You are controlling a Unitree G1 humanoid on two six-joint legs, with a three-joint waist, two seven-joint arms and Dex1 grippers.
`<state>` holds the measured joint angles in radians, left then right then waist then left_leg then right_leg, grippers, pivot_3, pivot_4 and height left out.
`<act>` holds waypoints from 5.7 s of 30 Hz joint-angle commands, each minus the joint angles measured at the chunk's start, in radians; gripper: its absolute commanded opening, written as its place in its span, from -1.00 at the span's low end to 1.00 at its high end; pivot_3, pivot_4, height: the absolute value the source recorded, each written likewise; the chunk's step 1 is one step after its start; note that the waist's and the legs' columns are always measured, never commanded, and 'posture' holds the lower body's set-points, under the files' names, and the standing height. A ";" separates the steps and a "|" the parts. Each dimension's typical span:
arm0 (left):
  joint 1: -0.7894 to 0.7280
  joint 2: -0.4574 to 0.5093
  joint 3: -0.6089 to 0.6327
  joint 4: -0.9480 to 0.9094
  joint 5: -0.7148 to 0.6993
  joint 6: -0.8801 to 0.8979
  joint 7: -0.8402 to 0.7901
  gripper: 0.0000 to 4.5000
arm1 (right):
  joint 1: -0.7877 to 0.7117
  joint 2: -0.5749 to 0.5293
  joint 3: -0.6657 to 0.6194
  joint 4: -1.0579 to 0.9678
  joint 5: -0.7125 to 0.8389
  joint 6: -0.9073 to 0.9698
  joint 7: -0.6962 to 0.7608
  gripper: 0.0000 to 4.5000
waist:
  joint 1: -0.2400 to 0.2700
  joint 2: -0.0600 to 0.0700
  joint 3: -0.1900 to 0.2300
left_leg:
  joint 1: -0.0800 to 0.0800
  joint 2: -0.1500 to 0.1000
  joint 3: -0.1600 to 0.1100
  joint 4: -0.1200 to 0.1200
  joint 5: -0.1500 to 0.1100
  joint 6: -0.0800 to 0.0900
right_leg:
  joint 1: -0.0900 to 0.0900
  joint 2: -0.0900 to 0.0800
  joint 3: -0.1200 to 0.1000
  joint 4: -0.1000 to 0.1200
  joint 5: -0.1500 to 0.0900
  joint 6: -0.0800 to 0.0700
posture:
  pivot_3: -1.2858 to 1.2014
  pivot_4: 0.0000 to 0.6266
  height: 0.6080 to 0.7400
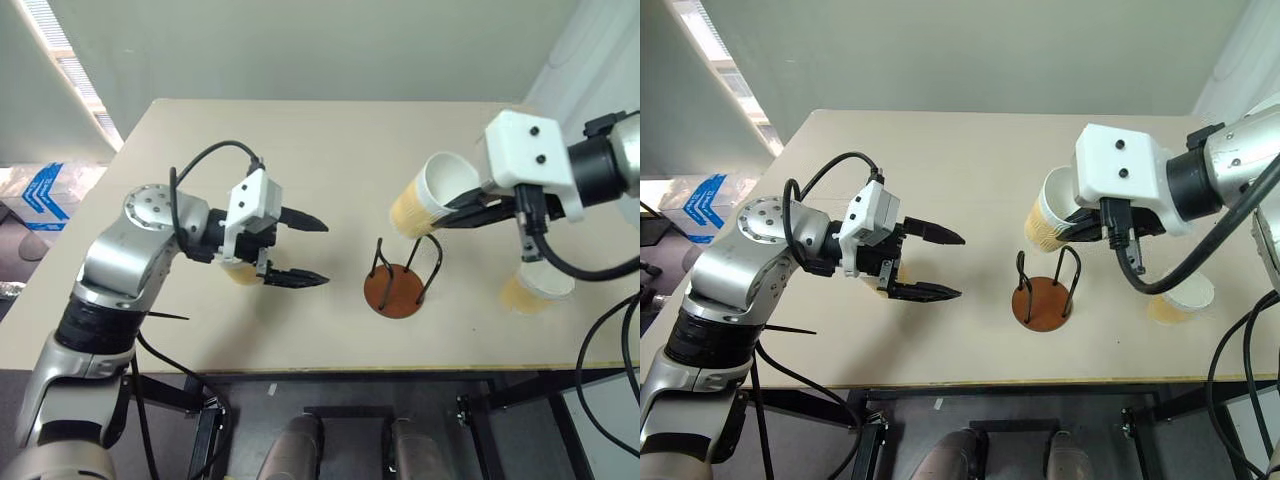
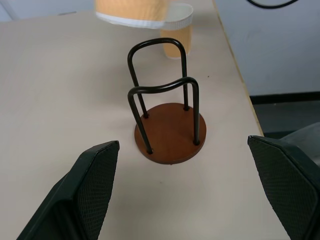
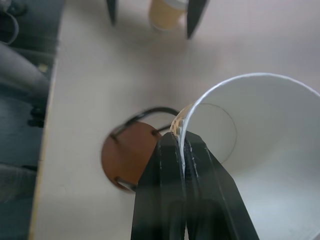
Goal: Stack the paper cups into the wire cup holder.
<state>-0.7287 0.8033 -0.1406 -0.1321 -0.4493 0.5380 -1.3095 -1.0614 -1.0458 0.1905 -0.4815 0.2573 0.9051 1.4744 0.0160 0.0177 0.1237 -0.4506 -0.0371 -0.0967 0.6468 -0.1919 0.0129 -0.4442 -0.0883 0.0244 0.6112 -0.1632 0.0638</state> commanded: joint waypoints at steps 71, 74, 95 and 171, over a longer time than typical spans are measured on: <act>0.059 0.312 0.027 0.329 0.373 -0.451 -0.093 1.00 | 0.163 0.053 -0.176 -0.011 0.316 0.118 -0.359 0.35 | -0.006 -0.002 -0.001 | -0.004 0.000 -0.001 -0.004 0.000 -0.003 | -0.008 0.001 0.001 0.002 0.000 -0.002 | 0.03 -0.52 1.00; 0.053 0.309 0.025 0.339 0.378 -0.460 -0.097 1.00 | 0.164 0.048 -0.176 -0.013 0.329 0.117 -0.370 0.35 | -0.006 -0.002 -0.001 | -0.004 0.000 -0.001 -0.004 0.000 -0.003 | -0.008 0.001 0.001 0.002 0.000 -0.002 | 0.03 -0.52 1.00; -0.049 0.169 -0.050 0.503 0.444 -0.578 -0.135 -0.98 | 0.188 0.014 -0.200 -0.003 0.368 0.103 -0.421 0.36 | -0.005 -0.003 -0.001 | -0.004 0.000 -0.001 -0.002 0.000 -0.001 | -0.007 0.001 0.000 0.003 0.000 -0.001 | 0.03 -0.52 1.00; -0.668 -0.397 -0.260 0.765 0.155 -0.625 -0.245 0.99 | 0.820 -0.341 -0.671 -0.101 0.488 0.085 -0.498 0.36 | 0.029 -0.003 -0.002 | -0.014 -0.002 0.007 0.026 -0.015 0.006 | 0.002 -0.002 0.005 -0.001 -0.003 0.041 | 0.03 -0.52 1.00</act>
<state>-1.3967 0.3573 -0.4939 0.6299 -0.2637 -0.1416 -1.5611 -0.2662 -1.3688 -0.4589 -0.5891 0.8138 1.0140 0.9745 0.0451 0.0143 0.1218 -0.4640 -0.0393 -0.0902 0.6727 -0.2069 0.0188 -0.4424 -0.0908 0.0294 0.6100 -0.1660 0.1043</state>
